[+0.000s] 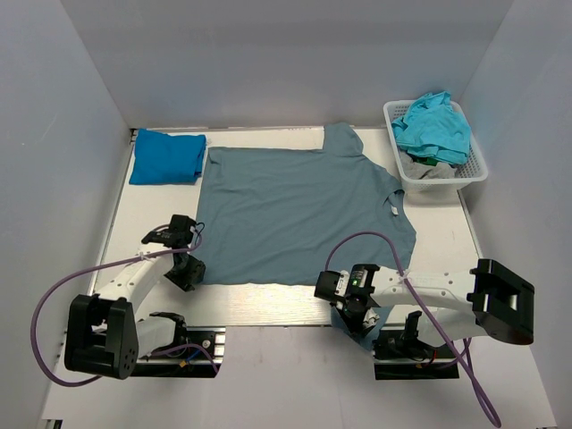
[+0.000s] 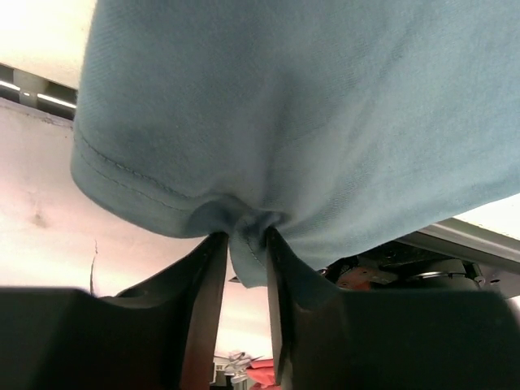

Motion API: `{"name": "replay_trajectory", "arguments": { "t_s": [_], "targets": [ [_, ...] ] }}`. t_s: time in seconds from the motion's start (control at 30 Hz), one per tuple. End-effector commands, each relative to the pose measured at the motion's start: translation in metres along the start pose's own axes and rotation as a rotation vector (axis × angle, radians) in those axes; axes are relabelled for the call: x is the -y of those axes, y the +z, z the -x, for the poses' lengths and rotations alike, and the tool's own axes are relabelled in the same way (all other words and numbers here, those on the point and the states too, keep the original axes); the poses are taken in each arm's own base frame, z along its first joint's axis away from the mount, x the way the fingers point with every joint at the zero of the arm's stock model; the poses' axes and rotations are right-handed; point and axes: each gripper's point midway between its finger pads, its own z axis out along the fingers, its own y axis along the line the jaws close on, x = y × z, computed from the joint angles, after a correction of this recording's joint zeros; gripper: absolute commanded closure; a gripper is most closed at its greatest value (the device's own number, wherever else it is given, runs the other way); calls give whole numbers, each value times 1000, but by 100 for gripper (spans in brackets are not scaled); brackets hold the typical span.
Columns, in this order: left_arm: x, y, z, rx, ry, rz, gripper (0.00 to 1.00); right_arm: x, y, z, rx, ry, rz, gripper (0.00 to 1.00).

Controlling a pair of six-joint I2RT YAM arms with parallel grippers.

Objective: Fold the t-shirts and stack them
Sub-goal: Grap the side of the flattened tshirt closest away from the robot with both arms

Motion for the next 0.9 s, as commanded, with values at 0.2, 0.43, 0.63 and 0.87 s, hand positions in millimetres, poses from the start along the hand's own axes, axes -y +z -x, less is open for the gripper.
{"name": "replay_trajectory", "arguments": {
  "t_s": [0.2, 0.43, 0.63, 0.87],
  "targets": [
    [7, 3, 4, 18, -21, -30, 84, -2, -3, 7, 19, 3, -6, 88],
    [6, 4, 7, 39, -23, -31, 100, 4, -6, 15, 73, 39, -39, 100],
    [20, -10, 14, 90, 11, -140, 100, -6, -32, 41, 185, 73, 0, 100],
    [26, -24, 24, 125, 25, -165, 100, 3, -51, 59, 252, 160, -4, 100]
  ]
}}
